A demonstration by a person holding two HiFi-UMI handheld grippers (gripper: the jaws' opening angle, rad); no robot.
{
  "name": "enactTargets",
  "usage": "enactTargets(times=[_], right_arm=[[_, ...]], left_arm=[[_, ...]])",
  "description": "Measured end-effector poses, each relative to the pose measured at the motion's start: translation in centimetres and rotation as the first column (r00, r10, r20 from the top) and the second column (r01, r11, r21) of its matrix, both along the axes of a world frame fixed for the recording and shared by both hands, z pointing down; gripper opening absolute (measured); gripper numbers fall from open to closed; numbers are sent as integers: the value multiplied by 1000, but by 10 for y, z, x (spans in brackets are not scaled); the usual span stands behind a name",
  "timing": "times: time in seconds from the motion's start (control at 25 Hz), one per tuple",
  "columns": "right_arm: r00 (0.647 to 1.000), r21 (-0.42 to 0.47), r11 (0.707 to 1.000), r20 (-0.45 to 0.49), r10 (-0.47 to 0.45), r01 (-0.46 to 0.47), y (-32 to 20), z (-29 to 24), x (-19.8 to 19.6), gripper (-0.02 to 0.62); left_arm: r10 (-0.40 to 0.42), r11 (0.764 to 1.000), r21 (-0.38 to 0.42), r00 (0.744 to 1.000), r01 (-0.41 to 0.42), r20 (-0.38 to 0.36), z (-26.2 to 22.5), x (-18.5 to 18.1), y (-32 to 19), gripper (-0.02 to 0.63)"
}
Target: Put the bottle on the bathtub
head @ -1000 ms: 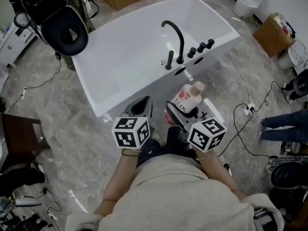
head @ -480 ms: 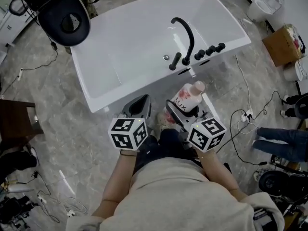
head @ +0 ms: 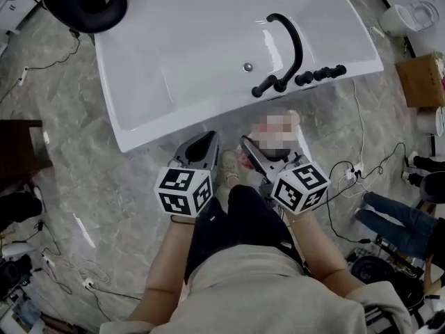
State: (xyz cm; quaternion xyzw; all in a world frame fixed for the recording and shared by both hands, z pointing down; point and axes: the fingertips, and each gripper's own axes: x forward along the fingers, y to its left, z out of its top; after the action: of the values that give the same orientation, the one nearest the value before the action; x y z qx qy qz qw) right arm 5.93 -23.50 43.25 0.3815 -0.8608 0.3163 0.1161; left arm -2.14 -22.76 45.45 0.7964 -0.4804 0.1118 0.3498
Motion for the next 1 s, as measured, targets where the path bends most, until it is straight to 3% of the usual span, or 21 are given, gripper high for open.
enactTargets(times=[0.4,0.64,0.76,1.0], right_arm=[[997,-42,997,-32,-73,71,-26,86,-14,229],[993,-45,995,-74,-88,85,-44,151,-26,227],[988,-32,993,-106,-114,111,-54,173,-30,227],[987,18,992,-106,-120,123,-84,197,-41,227]], left_arm=[[-79,990,-125,995,71,-53,77,-6,-15,11],[-81,982,-181,992,64,-92,135,-8,-27,11],[-76,982,-183,991,55,-109,158,-7,-33,11],[-108,986,-132,992,99,-67,185,-22,-51,11]])
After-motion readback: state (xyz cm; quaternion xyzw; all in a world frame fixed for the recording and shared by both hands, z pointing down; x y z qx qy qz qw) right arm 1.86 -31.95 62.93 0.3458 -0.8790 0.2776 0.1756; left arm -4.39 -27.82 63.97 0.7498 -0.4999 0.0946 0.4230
